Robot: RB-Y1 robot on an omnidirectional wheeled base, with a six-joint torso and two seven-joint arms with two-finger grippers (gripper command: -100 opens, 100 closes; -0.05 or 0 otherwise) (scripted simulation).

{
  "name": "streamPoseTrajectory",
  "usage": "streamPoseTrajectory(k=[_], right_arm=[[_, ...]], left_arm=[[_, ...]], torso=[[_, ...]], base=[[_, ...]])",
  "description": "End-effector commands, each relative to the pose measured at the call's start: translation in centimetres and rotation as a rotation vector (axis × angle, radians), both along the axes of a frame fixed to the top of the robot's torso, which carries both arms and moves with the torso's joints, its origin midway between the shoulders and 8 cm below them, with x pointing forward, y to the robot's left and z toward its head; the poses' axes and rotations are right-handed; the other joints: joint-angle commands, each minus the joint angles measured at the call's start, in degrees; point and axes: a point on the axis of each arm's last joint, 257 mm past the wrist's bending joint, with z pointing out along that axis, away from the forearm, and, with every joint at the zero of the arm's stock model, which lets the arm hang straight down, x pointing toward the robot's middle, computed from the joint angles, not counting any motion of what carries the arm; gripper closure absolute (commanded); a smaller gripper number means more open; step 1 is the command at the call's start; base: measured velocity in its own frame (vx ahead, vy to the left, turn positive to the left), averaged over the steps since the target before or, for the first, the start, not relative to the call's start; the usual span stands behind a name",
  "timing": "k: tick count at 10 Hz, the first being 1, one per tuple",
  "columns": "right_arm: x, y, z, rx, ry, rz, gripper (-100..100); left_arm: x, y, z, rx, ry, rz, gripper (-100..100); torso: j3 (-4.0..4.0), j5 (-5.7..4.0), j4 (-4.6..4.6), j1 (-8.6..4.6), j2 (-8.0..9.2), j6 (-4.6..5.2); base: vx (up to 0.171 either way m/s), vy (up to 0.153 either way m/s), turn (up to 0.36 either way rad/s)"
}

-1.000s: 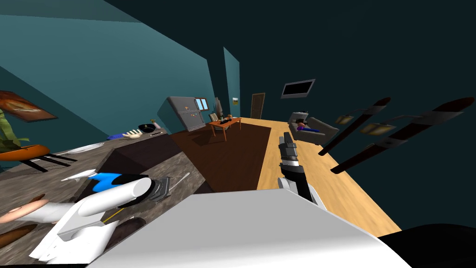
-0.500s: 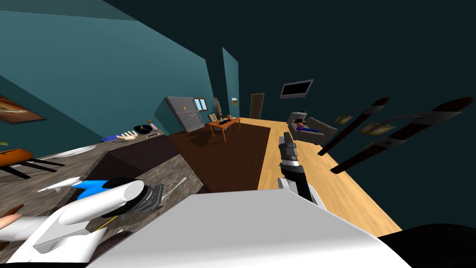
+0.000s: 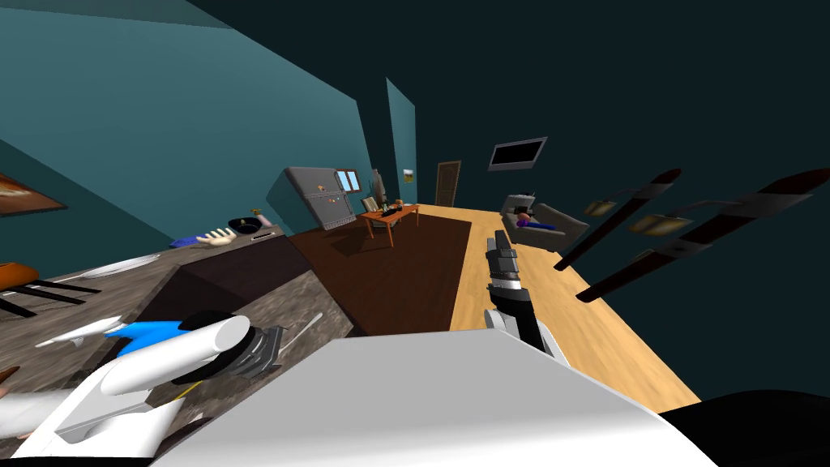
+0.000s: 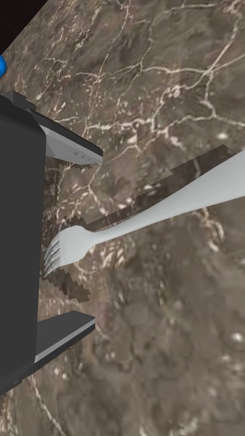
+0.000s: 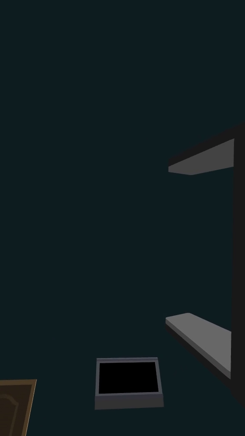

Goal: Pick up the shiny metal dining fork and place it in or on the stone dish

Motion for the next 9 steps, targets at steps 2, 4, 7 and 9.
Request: streamPoseTrajectory(k=[2,4,7,9], right_arm=[[0.0,0.0,0.0,0.0,0.0,0.0,0],[0.0,0.0,0.0,0.0,0.0,0.0,0],[0.0,0.0,0.0,0.0,0.0,0.0,0],[0.0,0.0,0.0,0.0,0.0,0.0,0]], left_arm=[[0.37,0.4,-1.36,0.001,-0.002,0.003,-100],[0.27,0.37,-1.58,0.0,0.0,0.003,-100],[0.26,0.41,-1.66,0.0,-0.001,0.007,100],[0.29,0.44,-1.63,0.001,-0.002,0.007,100]], torso=[[0.01,0.0,0.01,0.01,0.02,0.0],[0.02,0.0,0.01,0.01,0.03,0.0],[0.0,0.0,0.0,0.01,0.01,0.06],[0.0,0.02,-0.01,0.0,0.01,0.06]], base=[[-0.006,0.005,-0.019],[-0.003,0.003,-0.007],[0.0,0.0,0.004],[0.0,0.0,0.0]])
